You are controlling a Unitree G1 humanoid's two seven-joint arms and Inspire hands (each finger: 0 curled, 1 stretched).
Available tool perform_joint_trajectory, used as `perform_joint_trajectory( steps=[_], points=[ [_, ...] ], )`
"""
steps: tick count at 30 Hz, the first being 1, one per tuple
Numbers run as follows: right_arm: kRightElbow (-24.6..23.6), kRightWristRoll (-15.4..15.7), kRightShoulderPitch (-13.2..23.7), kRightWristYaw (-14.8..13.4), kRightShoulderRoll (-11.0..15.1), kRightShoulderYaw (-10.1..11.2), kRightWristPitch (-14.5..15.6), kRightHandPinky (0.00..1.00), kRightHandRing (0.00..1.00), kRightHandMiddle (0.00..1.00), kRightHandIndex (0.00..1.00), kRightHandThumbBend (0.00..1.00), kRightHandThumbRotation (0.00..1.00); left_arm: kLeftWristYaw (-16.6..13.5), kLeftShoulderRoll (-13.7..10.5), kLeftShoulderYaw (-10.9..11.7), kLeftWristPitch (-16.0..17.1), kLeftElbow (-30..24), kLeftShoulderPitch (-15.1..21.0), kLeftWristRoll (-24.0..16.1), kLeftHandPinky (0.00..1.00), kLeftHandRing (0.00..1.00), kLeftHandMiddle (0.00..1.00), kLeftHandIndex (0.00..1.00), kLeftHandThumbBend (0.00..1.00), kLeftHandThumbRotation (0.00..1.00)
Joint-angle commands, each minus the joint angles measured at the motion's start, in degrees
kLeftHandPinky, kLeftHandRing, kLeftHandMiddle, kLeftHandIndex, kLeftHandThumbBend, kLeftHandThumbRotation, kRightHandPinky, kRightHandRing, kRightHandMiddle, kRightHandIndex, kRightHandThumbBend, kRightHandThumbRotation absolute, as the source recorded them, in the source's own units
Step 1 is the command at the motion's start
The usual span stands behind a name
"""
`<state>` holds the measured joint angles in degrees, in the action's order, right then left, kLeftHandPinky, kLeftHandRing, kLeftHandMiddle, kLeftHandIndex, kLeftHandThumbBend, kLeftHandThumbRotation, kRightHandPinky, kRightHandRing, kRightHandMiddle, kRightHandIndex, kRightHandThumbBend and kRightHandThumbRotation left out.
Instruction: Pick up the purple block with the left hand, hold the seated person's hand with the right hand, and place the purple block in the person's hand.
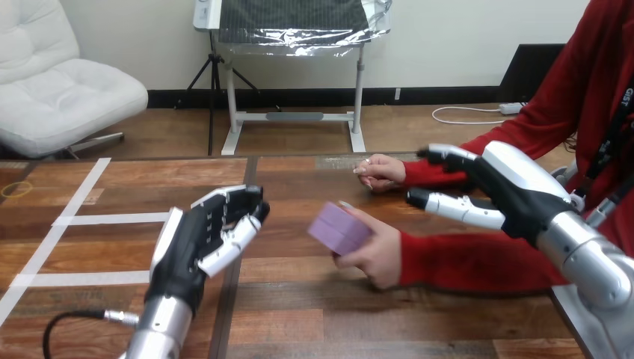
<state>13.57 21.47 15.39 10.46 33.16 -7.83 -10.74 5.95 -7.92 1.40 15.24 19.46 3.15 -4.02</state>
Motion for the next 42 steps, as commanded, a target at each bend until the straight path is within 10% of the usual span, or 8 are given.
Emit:
perform_joint_trajectory(
  steps=[1,20,42],
  points=[
    [-5.32,-2.96,-0.85,-3.02,-3.27,2.70,-3.18,0.72,0.87,0.89,0.90,0.80,1.00,0.21,-0.08,0.14,2.89,-4.44,1.38,1.07,0.67,0.72,0.72,0.67,0.40,0.46],
    [-11.53,-14.39,-10.69,-7.31,-13.19,5.11,-14.02,0.73,0.83,0.85,0.87,0.81,1.00,1.99,0.09,0.10,3.63,-11.35,0.09,4.04,0.56,0.65,0.69,0.64,0.34,0.47],
    [-16.82,-26.43,-21.20,-2.37,-21.37,2.91,-18.56,0.75,0.80,0.81,0.83,0.87,1.00,-3.27,3.33,0.26,12.44,-12.12,0.46,1.86,0.43,0.56,0.61,0.54,0.24,0.44]
  ],
)
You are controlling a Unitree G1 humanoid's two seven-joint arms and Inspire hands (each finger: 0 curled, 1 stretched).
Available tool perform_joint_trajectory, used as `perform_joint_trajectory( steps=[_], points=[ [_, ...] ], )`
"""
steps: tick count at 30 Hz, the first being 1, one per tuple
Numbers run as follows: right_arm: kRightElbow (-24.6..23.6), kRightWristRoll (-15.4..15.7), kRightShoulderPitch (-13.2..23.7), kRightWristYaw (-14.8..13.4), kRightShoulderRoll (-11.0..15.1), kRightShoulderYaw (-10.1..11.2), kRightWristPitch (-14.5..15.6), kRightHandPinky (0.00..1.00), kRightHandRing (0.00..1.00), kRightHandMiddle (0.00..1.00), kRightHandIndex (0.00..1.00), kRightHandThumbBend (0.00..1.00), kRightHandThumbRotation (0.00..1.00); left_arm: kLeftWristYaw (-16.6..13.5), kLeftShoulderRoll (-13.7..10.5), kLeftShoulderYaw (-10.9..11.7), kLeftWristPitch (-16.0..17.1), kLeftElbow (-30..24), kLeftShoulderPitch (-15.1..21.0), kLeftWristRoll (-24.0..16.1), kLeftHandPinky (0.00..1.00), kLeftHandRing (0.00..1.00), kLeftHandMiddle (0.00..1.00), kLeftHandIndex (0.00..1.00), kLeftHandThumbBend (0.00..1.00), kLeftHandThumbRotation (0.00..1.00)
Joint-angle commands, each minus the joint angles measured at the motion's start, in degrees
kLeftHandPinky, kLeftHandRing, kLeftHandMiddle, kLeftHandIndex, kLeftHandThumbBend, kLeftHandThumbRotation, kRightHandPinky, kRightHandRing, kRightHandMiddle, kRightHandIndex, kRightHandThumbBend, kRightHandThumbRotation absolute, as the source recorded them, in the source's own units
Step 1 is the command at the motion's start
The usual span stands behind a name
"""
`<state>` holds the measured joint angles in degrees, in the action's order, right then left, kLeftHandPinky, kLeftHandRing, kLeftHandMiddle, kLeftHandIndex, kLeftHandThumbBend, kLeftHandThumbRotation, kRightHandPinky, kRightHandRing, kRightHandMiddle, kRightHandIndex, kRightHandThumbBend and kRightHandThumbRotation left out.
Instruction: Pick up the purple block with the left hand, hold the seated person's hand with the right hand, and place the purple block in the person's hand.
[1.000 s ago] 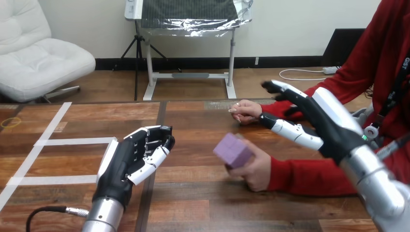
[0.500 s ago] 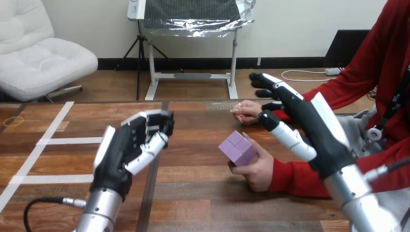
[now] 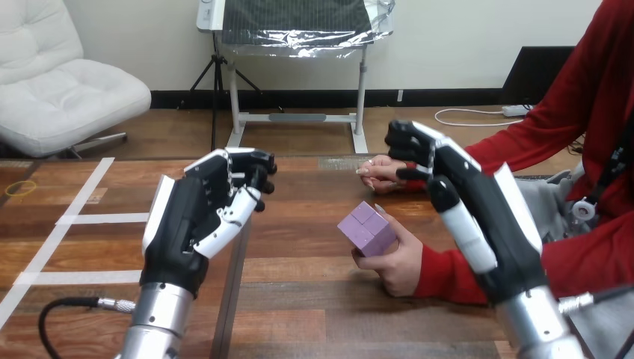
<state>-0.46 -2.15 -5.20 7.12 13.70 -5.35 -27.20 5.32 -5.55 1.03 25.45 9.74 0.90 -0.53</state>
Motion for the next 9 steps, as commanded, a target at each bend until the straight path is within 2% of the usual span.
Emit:
perform_joint_trajectory(
  steps=[1,9],
  points=[
    [-2.61,-3.10,-0.86,1.20,-2.19,0.43,-2.49,0.75,0.80,0.81,0.83,0.86,1.00,-3.16,1.11,0.68,2.39,-2.35,2.74,-1.98,0.43,0.55,0.60,0.54,0.24,0.43],
    [-1.66,-3.39,-1.91,2.23,-3.38,0.42,-3.28,0.74,0.78,0.79,0.81,0.85,1.00,-5.05,1.46,0.81,4.99,-0.82,3.03,-2.63,0.41,0.54,0.57,0.51,0.20,0.42]
  ],
)
